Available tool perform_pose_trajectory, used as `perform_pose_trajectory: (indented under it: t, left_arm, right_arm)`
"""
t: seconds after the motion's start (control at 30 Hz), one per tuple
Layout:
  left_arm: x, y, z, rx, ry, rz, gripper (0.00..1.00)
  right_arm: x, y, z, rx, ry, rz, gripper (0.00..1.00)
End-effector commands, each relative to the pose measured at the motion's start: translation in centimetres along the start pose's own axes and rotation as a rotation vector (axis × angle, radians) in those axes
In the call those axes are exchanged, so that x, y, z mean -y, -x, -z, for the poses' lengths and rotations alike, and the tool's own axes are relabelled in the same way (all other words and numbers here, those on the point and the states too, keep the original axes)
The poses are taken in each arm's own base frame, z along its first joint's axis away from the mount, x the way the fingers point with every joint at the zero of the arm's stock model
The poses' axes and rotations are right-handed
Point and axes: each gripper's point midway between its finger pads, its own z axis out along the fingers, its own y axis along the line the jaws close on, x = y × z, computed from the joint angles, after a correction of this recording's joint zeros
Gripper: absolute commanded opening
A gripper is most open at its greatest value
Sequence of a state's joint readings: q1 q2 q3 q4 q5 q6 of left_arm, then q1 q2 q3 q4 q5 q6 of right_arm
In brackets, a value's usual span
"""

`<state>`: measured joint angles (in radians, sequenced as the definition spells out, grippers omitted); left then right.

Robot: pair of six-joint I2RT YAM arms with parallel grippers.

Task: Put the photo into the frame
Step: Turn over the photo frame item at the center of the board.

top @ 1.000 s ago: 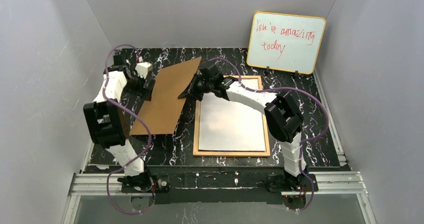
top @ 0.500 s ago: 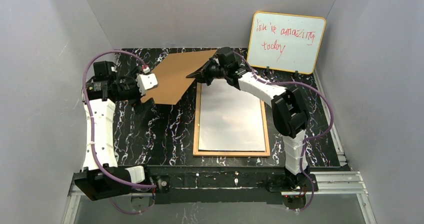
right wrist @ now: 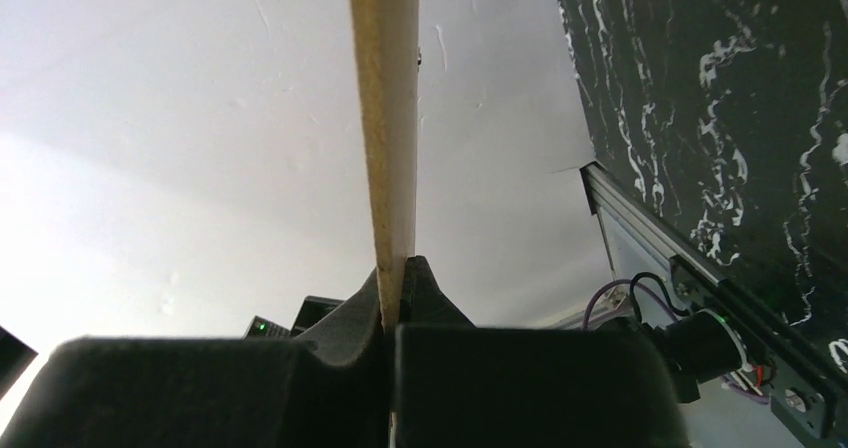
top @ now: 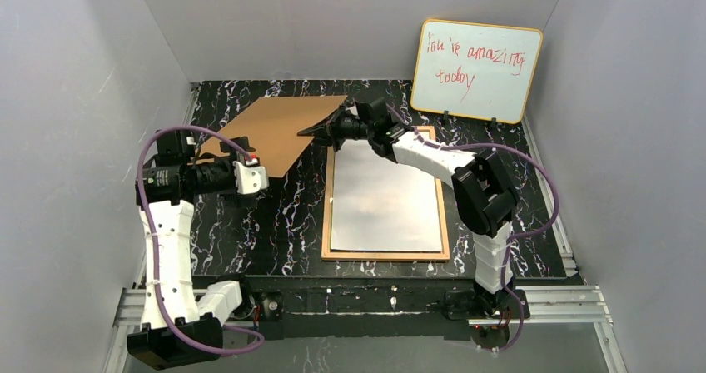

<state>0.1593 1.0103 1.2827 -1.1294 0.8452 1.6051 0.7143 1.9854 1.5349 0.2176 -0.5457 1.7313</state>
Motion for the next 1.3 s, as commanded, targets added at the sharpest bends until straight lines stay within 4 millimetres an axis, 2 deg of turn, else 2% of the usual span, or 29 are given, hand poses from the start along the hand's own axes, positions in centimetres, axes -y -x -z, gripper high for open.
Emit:
perform_pose_trajectory:
  t: [0.0,0.17,0.27,0.33,0.4,0.43,0.6,0.73,0.8,0.83,0.97,1.07,1.17,1.27]
  left_arm:
    - [0.0,0.3,-0.4,0.026,0.010,-0.087,0.84]
    - [-1.0,-1.0,-0.4,-0.033,0.050,-0.142,0.60]
    - [-2.0,-1.0,-0.3,-0.040,0.094,-0.179,0.35]
    - [-3.1,-0.7,-0.1,-0.032,0.146,-0.183,0.17]
    - [-4.1,-0.3,0.1,-0.023,0.192,-0.191,0.08]
    - [-4.5,-0.1,0.3,-0.020,0.212,-0.195,0.07]
    - [-6.4,0.8,0.9,0.001,0.268,-0.186,0.00]
    - [-7.6,1.8,1.3,0.038,0.277,-0.145,0.00]
    - [-8.1,2.5,1.4,0.067,0.264,-0.109,0.00]
    - [-8.1,2.8,1.4,0.077,0.247,-0.091,0.00]
    - [-7.4,4.0,1.5,0.114,0.138,-0.075,0.00]
    - [-6.5,4.9,1.6,0.149,0.076,-0.055,0.00]
    - [-5.8,5.8,1.7,0.175,0.046,-0.037,0.00]
    - [-5.3,6.7,1.8,0.195,0.024,-0.022,0.00]
  right_arm:
    - [-7.4,-4.8,1.3,-0.095,0.214,0.092,0.01]
    - [-7.3,-5.5,0.9,-0.105,0.221,0.081,0.01]
    - [-6.8,-6.1,0.6,-0.117,0.209,0.081,0.01]
    - [-6.5,-6.4,0.5,-0.128,0.197,0.089,0.10]
    - [-6.0,-6.7,0.7,-0.139,0.183,0.104,0.20]
    - [-5.8,-6.9,0.8,-0.145,0.175,0.126,0.29]
    - [-5.0,-7.3,2.9,-0.163,0.133,0.309,0.61]
    - [-5.3,-6.5,7.1,-0.132,0.125,0.638,0.76]
    - [-6.0,-6.0,9.8,-0.113,0.132,0.828,0.91]
    - [-5.7,-5.6,11.1,-0.098,0.097,0.913,0.97]
    - [-6.8,-4.7,14.3,0.049,0.061,1.374,0.99]
    - [-7.4,-5.6,16.0,0.110,0.134,1.665,0.99]
    - [-7.4,-6.7,16.4,0.078,0.211,1.909,0.99]
    - [-6.5,-7.6,15.7,-0.004,0.255,2.018,0.99]
